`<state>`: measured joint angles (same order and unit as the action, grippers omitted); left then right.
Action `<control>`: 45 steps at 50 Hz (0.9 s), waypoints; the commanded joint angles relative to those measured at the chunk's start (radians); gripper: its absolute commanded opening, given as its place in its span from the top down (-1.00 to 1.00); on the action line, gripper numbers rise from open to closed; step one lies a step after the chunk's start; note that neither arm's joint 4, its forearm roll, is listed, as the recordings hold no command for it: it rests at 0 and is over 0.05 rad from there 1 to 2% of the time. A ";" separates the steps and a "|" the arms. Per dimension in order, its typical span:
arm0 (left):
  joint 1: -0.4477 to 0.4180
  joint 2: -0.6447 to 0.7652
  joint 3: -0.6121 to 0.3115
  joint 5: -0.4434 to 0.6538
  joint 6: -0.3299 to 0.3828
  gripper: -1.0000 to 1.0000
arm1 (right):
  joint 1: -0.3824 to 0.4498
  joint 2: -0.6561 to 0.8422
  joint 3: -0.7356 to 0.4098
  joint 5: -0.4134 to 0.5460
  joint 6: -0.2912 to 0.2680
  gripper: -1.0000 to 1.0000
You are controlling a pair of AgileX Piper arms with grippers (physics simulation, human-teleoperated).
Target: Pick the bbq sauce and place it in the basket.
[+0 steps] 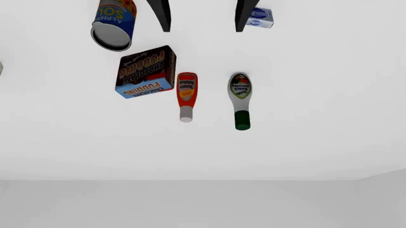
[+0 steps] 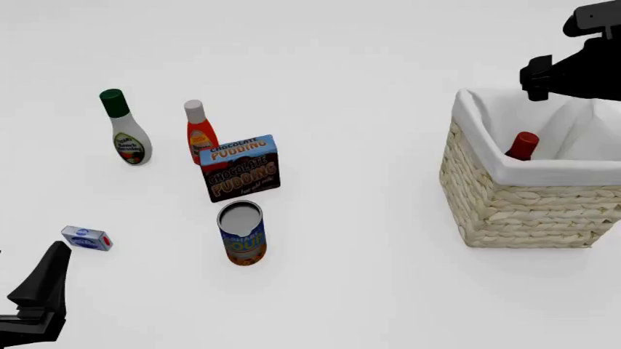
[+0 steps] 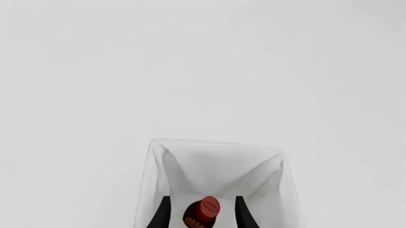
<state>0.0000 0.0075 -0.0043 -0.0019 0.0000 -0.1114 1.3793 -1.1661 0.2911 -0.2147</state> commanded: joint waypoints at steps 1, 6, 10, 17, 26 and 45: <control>0.000 0.000 0.000 0.000 0.000 -1.00 | 0.017 -0.056 -0.020 0.038 -0.006 -1.00; 0.000 0.000 0.000 0.000 0.000 -1.00 | 0.021 -0.081 -0.022 0.049 -0.006 -1.00; 0.000 0.000 0.000 0.000 0.000 -1.00 | 0.020 -0.098 -0.025 0.056 0.003 -1.00; 0.000 0.000 0.000 0.000 0.000 -1.00 | 0.013 -0.145 -0.036 0.072 0.021 -1.00; 0.000 0.000 0.000 0.000 0.000 -1.00 | -0.004 -0.188 -0.051 0.086 0.035 -1.00; 0.000 0.000 0.000 0.000 0.000 -1.00 | -0.029 -0.264 -0.072 0.128 0.046 -1.00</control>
<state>0.0000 0.0075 -0.0043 -0.0019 0.0000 -0.1247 1.1537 -1.2312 0.4057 -0.1791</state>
